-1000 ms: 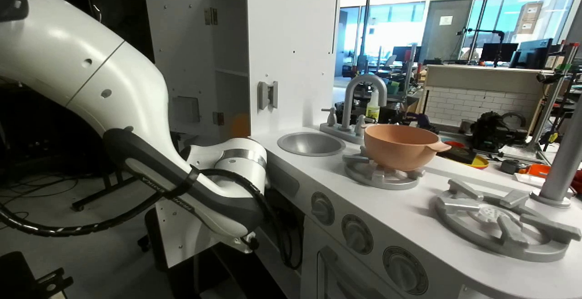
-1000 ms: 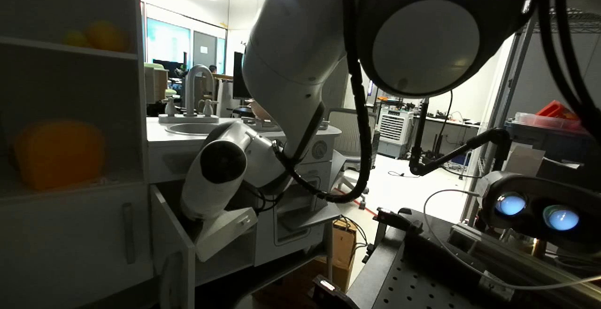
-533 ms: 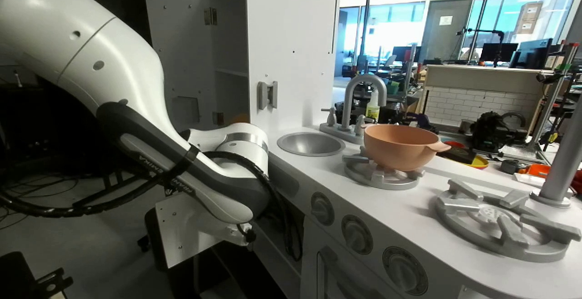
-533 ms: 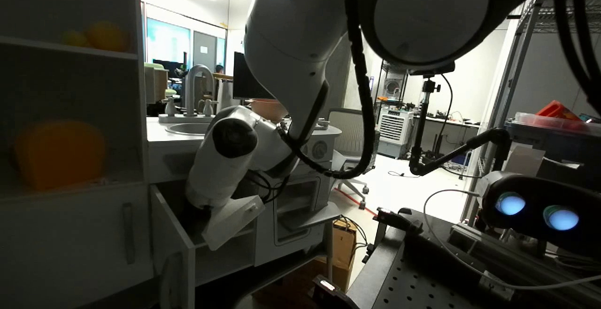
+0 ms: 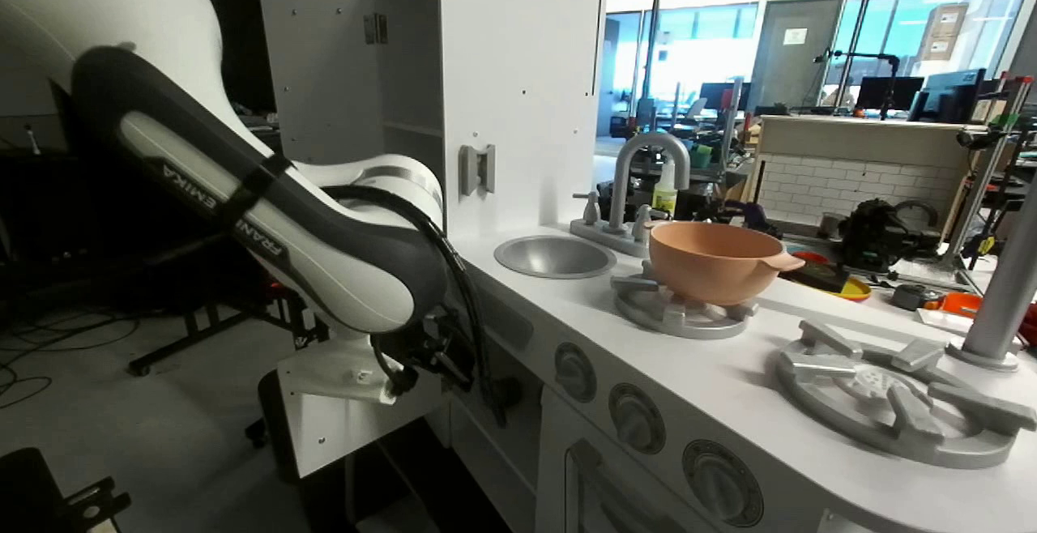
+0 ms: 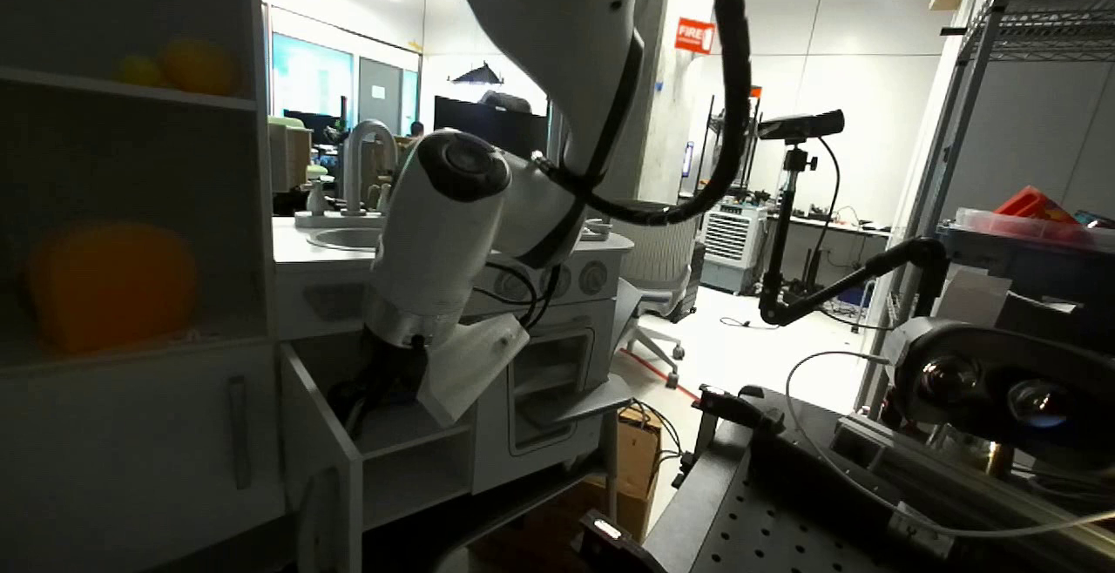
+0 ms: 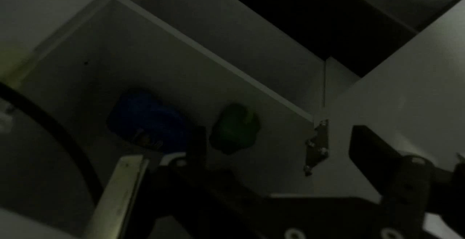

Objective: Open the second cabinet door from the left, put the blue bottle and green pepper inside it, and then close the cabinet door

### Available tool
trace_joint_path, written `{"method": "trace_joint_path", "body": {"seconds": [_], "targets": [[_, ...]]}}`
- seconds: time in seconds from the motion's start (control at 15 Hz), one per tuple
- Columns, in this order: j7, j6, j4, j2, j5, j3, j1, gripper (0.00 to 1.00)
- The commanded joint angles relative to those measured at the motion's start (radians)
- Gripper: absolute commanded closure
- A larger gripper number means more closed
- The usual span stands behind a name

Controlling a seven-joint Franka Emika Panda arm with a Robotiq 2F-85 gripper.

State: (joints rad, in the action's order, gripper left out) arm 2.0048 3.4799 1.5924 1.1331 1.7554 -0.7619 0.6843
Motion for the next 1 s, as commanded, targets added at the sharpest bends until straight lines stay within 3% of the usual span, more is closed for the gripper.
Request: {"method": "trace_joint_path", "body": {"seconds": [0.0, 0.33, 0.53, 0.67, 0.93], "targets": [[0.042, 0.089, 0.181, -0.129, 0.116, -0.121, 0.143, 0.00], [0.145, 0.203, 0.280, -0.214, 0.286, -0.357, 0.360, 0.00], [0.206, 0.257, 0.257, -0.221, 0.340, -0.455, 0.462, 0.00], [0.242, 0.290, 0.209, -0.200, 0.343, -0.466, 0.495, 0.00], [0.293, 0.298, 0.124, -0.176, 0.327, -0.416, 0.516, 0.00]]}}
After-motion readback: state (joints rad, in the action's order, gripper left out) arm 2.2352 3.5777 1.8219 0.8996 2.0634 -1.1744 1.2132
